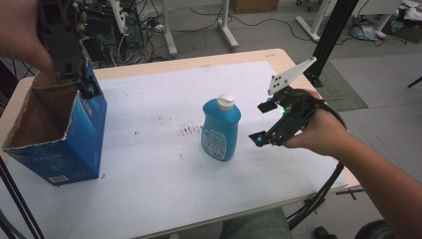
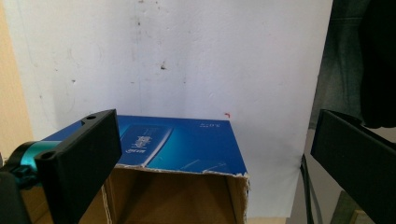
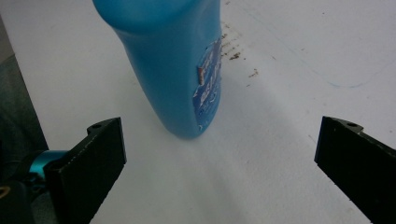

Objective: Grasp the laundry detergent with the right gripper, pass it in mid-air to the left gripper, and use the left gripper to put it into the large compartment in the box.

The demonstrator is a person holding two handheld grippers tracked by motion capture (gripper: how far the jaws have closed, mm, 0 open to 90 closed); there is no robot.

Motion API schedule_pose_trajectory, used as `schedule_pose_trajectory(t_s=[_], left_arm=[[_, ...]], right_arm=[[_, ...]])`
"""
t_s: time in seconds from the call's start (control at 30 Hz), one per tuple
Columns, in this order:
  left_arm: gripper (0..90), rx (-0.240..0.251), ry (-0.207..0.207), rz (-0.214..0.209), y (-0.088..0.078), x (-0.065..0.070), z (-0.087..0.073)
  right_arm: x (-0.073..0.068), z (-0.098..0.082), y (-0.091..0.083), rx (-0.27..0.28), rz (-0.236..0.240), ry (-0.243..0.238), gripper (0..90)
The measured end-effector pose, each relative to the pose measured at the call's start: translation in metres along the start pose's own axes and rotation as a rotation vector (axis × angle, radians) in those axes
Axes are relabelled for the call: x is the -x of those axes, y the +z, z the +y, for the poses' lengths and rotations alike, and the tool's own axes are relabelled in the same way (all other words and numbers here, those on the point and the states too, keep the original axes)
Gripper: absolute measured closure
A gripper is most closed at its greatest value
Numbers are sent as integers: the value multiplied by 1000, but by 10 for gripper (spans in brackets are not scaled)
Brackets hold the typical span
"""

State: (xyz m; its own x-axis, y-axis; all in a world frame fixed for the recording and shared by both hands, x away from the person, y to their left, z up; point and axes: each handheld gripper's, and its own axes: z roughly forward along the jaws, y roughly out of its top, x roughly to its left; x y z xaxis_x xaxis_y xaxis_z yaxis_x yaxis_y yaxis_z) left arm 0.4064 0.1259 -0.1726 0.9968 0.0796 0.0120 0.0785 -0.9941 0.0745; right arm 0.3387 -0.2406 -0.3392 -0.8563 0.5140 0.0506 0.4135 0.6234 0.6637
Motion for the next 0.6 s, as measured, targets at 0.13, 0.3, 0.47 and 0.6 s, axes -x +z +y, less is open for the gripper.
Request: schedule_pose_trajectory(t_s=[0.13, 0.3, 0.47, 0.6], left_arm=[[16, -3, 2, 2, 0, 1, 0], [16, -3, 3, 5, 0, 2, 0], [17, -2, 5, 7, 0, 2, 0], [16, -2, 4, 10, -1, 2, -1]], right_arm=[[-3, -2, 3, 9, 5, -3, 10], [-6, -7, 8, 21, 1, 4, 10], [-10, -15, 16, 82, -15, 27, 10], [-16, -22, 26, 152, -25, 47, 10]])
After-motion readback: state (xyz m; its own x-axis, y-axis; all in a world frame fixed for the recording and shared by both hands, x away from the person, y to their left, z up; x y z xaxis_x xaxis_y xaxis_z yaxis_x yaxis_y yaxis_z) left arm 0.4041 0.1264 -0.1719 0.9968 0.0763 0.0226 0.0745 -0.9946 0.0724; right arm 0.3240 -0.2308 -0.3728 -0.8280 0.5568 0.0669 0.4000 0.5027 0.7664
